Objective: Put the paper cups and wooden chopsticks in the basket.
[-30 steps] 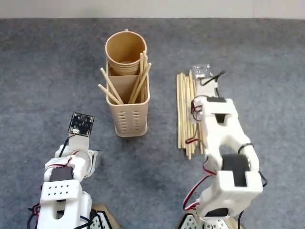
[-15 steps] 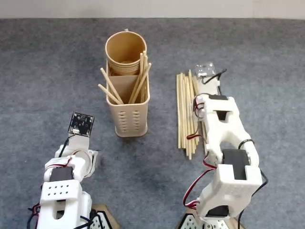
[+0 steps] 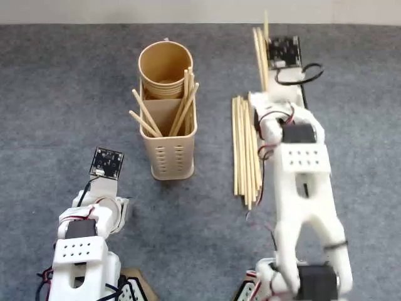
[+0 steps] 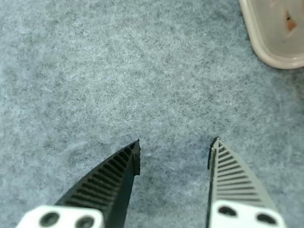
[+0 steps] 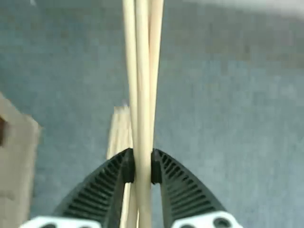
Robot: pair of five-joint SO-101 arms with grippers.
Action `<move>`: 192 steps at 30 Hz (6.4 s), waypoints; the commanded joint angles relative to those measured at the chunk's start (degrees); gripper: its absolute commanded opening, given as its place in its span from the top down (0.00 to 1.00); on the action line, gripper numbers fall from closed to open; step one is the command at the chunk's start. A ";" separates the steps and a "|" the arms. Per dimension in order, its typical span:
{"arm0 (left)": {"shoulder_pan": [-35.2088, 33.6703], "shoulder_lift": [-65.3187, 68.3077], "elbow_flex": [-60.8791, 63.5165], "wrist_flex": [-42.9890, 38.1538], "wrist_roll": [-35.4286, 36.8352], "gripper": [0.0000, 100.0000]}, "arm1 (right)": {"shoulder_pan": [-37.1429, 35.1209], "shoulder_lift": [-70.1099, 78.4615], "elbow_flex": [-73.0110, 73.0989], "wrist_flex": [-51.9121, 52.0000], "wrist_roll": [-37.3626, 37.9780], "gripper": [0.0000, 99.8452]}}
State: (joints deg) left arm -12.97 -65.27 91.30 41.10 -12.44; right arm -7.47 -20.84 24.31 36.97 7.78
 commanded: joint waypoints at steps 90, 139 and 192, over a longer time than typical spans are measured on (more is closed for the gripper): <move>0.84 -0.04 0.40 -1.41 -0.97 0.74 | -3.12 8.04 6.11 7.34 1.93 0.80; 0.92 -0.04 0.40 -1.41 -0.97 0.74 | -5.32 28.70 -6.90 18.51 4.92 0.90; 0.92 -0.04 0.40 -1.41 -0.97 0.74 | 0.66 23.60 7.43 3.38 3.96 0.90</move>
State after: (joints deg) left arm -12.79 -64.92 91.65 40.40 -12.62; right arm -5.89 5.71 31.60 40.75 11.74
